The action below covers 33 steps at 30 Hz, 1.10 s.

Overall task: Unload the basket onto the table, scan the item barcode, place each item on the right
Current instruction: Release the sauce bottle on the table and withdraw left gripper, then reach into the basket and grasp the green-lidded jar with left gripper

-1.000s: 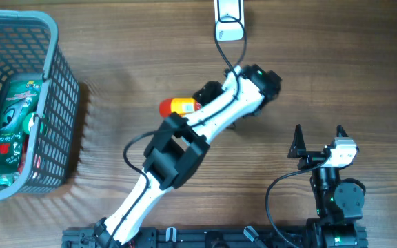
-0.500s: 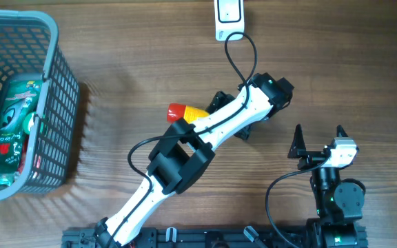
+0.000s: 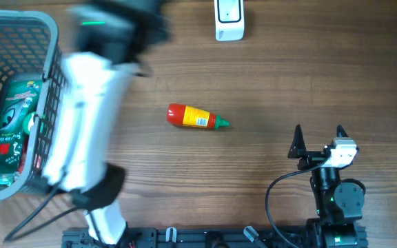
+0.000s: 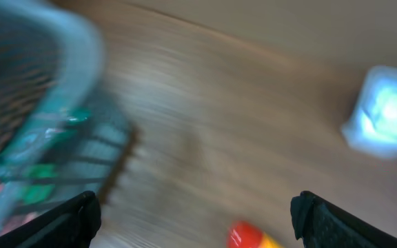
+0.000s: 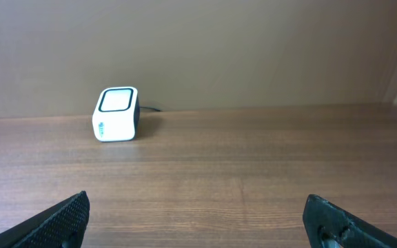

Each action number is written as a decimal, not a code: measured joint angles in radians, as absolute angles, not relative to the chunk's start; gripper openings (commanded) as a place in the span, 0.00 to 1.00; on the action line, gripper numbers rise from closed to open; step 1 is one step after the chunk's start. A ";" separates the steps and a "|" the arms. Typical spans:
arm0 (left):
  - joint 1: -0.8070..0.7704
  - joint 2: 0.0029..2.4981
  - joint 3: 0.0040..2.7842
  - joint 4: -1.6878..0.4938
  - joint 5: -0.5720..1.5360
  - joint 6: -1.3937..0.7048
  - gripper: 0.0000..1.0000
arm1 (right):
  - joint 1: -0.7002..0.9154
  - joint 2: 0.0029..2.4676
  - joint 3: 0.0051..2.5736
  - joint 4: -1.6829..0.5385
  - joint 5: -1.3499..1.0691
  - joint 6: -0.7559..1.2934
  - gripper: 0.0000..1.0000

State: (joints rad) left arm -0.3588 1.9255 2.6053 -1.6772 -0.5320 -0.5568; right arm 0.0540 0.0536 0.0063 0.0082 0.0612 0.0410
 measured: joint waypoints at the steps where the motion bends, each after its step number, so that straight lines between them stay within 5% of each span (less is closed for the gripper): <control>1: -0.282 1.894 2.605 -1.679 -0.535 -0.574 0.94 | 0.054 0.053 0.006 0.008 0.061 0.041 1.00; 16: 0.460 1.780 2.436 -1.682 -0.323 -0.513 0.95 | 0.054 0.054 0.006 0.008 0.061 0.041 1.00; 33: 0.493 1.784 1.652 -1.278 -0.203 -0.367 0.99 | 0.054 0.054 0.006 0.008 0.061 0.041 1.00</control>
State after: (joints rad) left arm 0.4931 1.7840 1.6524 -1.2778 -0.2031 -0.3672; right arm 0.0540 0.0536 0.0063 0.0082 0.0612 0.0410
